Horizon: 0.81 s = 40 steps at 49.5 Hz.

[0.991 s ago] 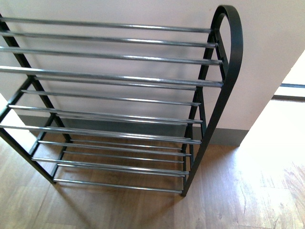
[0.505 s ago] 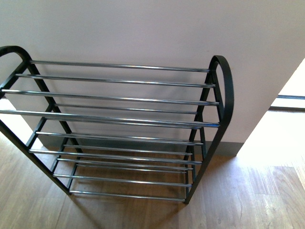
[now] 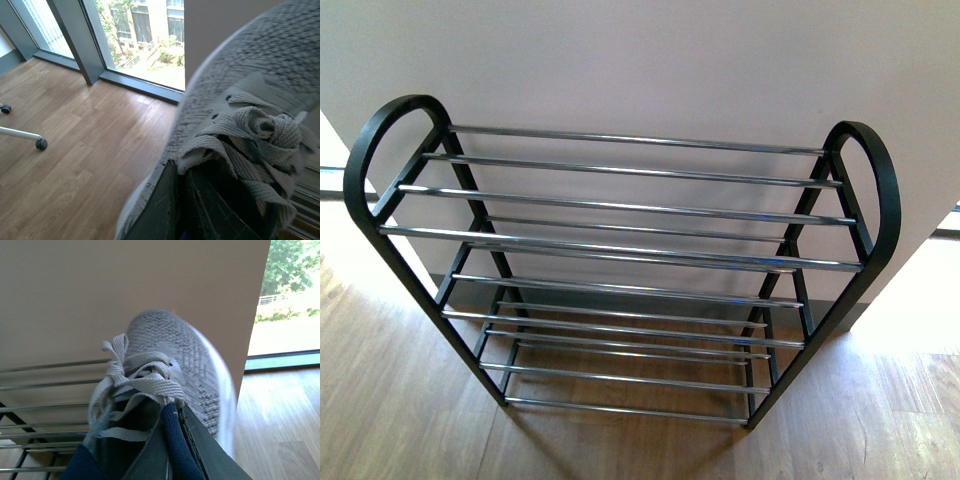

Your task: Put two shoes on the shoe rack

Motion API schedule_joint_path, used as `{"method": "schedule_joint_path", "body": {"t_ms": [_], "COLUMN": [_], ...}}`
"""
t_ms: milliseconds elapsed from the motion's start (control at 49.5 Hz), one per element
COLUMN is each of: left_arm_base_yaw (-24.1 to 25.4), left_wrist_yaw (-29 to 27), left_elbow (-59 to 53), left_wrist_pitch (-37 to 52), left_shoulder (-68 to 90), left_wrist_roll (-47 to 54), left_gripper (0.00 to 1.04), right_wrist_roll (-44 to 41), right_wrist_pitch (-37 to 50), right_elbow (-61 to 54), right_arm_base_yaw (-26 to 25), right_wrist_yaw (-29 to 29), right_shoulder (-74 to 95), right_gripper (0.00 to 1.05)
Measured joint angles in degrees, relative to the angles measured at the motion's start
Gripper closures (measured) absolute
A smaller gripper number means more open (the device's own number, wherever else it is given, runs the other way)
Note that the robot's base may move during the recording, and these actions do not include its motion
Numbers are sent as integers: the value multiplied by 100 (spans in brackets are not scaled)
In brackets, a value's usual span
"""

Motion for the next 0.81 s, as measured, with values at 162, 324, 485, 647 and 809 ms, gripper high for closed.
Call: {"method": "schedule_joint_path", "body": {"t_ms": [162, 324, 485, 647, 809], "left_arm_base_yaw": [-17, -11, -11, -11, -11], "left_wrist_yaw": [85, 26, 4, 35, 44], "left_elbow": [0, 0, 0, 0, 0], "left_wrist_pitch": [0, 0, 0, 0, 0], "left_shoulder": [2, 2, 2, 2, 2], "left_wrist_roll": [2, 2, 0, 0, 2], "left_gripper": [103, 103, 103, 103, 103], "right_wrist_roll": [0, -483, -494, -76, 557], "right_wrist_pitch": [0, 592, 74, -501, -1123], "right_elbow": [0, 107, 1008, 1797, 2404], "right_arm_base_yaw": [-9, 66, 901, 1512, 2070], "right_wrist_yaw": [98, -1099, -212, 741, 1342], "right_shoulder": [-4, 234, 1075, 2011, 2734], "right_gripper": [103, 103, 103, 103, 103]}}
